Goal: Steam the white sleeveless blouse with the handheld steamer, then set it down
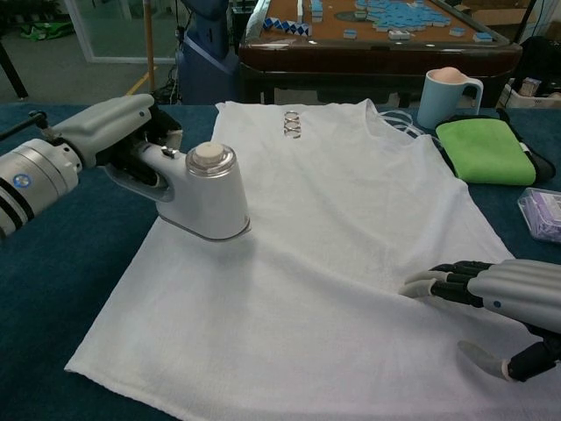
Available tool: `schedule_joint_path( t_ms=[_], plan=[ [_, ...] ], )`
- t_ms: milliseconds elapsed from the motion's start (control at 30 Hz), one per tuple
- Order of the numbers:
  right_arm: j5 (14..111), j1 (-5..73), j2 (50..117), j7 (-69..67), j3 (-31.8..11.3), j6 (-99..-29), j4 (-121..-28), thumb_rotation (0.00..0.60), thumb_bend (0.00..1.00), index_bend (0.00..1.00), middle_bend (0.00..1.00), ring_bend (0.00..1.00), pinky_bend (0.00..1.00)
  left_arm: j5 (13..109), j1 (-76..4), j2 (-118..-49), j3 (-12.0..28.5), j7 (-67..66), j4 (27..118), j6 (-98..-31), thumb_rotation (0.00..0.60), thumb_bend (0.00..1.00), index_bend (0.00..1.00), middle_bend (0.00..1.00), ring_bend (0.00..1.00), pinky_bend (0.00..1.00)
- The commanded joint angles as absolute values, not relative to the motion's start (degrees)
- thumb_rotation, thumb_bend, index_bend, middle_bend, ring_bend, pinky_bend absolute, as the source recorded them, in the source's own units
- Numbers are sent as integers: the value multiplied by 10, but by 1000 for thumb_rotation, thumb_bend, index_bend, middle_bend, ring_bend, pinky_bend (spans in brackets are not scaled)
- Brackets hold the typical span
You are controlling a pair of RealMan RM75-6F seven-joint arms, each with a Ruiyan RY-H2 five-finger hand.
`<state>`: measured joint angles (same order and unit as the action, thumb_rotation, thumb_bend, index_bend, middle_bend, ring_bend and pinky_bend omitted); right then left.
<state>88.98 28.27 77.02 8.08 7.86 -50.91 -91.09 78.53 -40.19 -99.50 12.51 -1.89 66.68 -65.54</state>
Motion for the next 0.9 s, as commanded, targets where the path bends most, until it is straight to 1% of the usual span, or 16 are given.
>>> schedule_joint_path(
  t_ms=[33, 167, 367, 567, 900],
  plan=[
    [890, 282, 770, 80, 79, -510, -911, 443, 573, 0, 64, 0, 0, 775, -413, -1006, 129, -50, 691, -645, 600, 201, 891, 716, 599, 575],
    [889, 281, 769, 79, 80, -511, -910, 444, 573, 0, 65, 0, 0, 788, -423, -1031, 117, -77, 687, -645, 600, 201, 891, 716, 599, 574],
    [888, 281, 770, 81, 82, -510, -911, 443, 574, 0, 64, 0, 0, 807, -440, -1081, 104, -95, 627, -643, 600, 202, 891, 716, 598, 574],
    [887, 279, 768, 84, 82, -513, -913, 443, 573, 0, 64, 0, 0, 807, -450, -1111, 109, -75, 576, -639, 600, 201, 891, 716, 598, 574],
    [883, 278, 766, 89, 82, -514, -917, 443, 573, 0, 64, 0, 0, 808, -469, -1138, 122, -30, 480, -631, 600, 201, 891, 717, 598, 574]
  ],
)
